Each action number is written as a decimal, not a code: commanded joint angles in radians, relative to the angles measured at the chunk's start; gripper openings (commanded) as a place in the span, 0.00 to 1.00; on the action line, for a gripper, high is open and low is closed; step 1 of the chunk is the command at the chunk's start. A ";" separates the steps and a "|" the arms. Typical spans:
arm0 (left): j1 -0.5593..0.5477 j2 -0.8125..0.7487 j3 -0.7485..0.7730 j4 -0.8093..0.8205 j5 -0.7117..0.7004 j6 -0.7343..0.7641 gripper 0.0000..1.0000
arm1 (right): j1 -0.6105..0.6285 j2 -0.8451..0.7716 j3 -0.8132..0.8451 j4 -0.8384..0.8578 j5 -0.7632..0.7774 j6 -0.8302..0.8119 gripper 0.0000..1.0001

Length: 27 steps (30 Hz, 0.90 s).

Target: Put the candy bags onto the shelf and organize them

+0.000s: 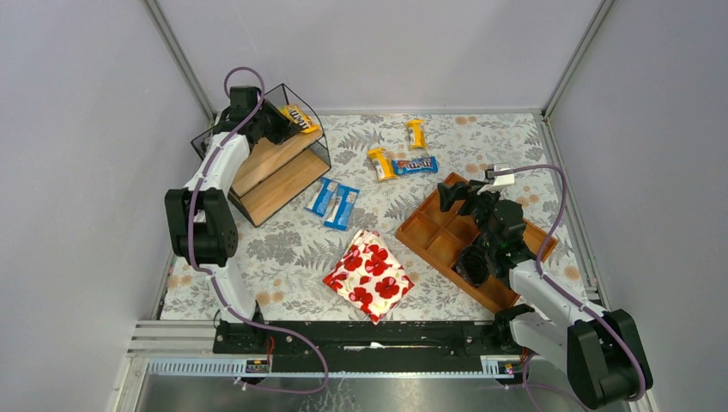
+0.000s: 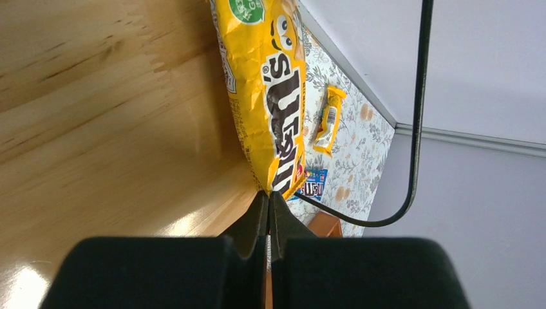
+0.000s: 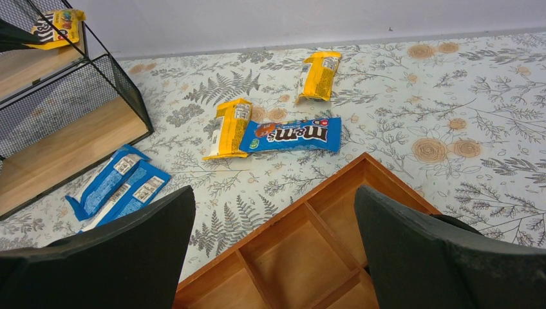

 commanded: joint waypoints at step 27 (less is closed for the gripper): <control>0.010 -0.237 -0.148 0.110 -0.038 0.023 0.52 | -0.004 0.007 0.015 0.064 0.002 -0.004 1.00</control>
